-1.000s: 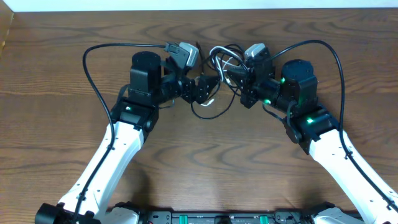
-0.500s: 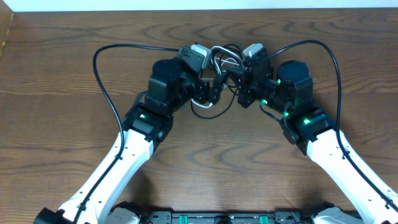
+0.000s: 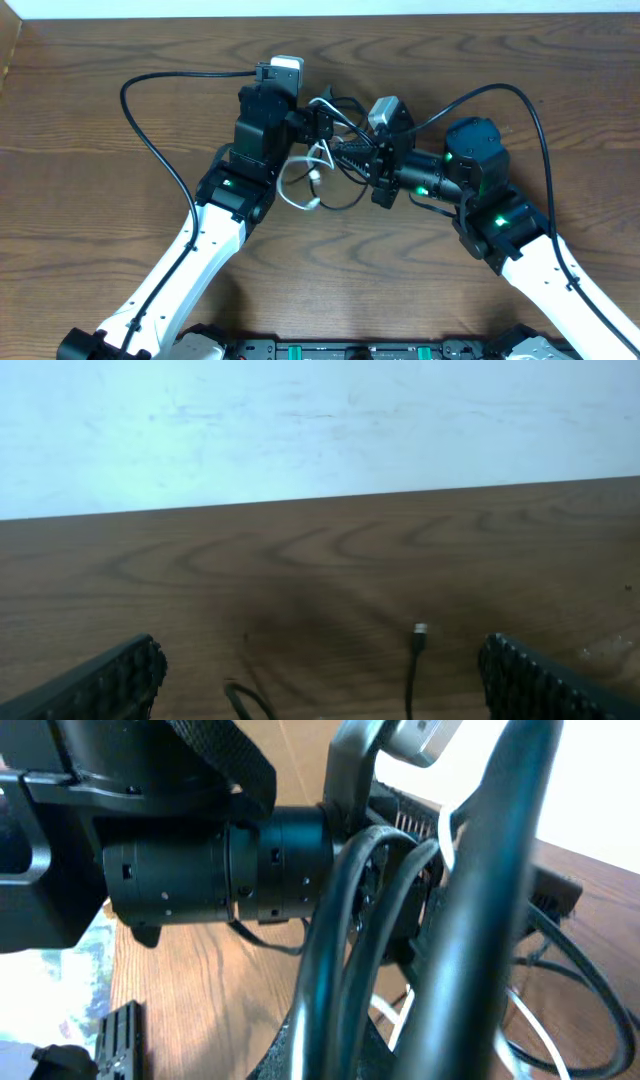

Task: Untangle cables

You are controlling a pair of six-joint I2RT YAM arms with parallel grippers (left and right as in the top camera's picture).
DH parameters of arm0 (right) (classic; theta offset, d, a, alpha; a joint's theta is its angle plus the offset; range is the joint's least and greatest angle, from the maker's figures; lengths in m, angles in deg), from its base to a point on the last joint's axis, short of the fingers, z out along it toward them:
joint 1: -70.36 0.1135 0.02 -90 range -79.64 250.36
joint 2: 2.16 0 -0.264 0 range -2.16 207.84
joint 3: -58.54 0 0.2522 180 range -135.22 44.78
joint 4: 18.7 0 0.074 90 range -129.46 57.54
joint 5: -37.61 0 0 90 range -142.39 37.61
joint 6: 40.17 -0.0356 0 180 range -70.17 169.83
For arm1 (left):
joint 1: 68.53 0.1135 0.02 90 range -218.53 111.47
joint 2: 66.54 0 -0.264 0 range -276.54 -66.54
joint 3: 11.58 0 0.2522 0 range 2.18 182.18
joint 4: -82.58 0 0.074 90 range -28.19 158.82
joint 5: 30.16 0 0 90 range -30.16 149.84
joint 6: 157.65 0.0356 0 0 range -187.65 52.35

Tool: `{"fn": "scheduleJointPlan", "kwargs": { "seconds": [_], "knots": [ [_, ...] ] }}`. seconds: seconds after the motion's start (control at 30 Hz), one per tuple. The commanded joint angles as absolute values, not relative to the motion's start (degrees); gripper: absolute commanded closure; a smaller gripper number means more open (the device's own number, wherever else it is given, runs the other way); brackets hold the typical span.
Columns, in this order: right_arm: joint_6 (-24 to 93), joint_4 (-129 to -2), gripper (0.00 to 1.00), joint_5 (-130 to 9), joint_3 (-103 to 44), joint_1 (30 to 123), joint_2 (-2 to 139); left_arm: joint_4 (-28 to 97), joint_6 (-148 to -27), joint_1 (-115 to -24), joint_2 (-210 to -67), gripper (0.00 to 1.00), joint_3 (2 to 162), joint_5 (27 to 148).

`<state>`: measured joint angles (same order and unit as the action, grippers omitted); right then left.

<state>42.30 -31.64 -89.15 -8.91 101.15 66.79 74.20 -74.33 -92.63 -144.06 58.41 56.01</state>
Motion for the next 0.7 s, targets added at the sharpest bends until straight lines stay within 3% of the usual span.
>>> {"fn": "scheduleJointPlan", "kwargs": {
  "seconds": [0.0,0.33,0.67],
  "knots": [
    [41.73,-32.75,0.99,-91.05,-9.41,101.54,65.11,74.46,-75.03,-92.45,-144.36,0.0,58.02,52.62],
    [42.87,-38.59,0.99,-83.9,-9.41,99.9,60.28,72.48,-74.81,-91.4,-144.39,0.0,58.02,38.91],
    [43.72,-48.62,0.99,-69.8,-9.41,95.05,53.46,70.99,-74.83,-87.4,-144.39,0.0,58.02,37.67]
  ]
}}
